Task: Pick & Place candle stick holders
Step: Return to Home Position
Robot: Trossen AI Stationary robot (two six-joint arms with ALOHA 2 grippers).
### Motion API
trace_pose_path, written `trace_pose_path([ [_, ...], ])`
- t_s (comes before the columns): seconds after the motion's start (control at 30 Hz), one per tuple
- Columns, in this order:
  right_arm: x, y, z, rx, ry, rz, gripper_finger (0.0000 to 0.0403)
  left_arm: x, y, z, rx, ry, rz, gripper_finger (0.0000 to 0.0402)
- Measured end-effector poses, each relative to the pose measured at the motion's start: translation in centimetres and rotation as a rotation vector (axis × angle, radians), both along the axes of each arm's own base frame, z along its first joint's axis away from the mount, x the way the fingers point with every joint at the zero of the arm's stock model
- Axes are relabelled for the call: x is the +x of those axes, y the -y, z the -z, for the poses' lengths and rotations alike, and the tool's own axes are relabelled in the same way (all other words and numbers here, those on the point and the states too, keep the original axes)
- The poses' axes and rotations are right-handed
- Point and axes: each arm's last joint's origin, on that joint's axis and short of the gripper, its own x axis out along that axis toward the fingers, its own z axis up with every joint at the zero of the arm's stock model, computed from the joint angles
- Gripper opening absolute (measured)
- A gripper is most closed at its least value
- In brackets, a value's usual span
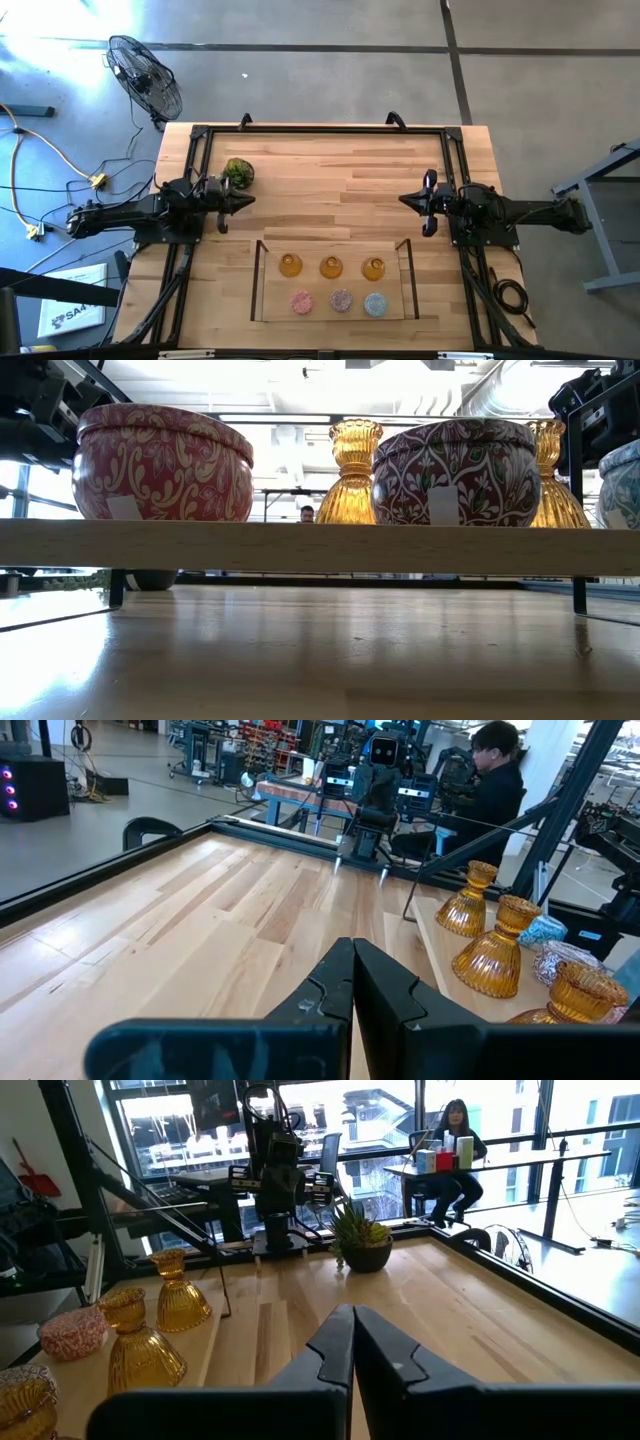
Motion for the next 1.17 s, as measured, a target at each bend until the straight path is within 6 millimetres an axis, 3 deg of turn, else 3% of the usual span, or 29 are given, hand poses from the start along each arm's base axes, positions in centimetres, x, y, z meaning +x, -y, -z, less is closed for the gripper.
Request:
trace_pose_path([
  [1.17, 0.0, 0.0, 0.0, 0.0, 0.0, 0.0, 0.0006, 0.0, 0.0, 0.0, 0.0, 0.0, 0.001, 0.0001],
])
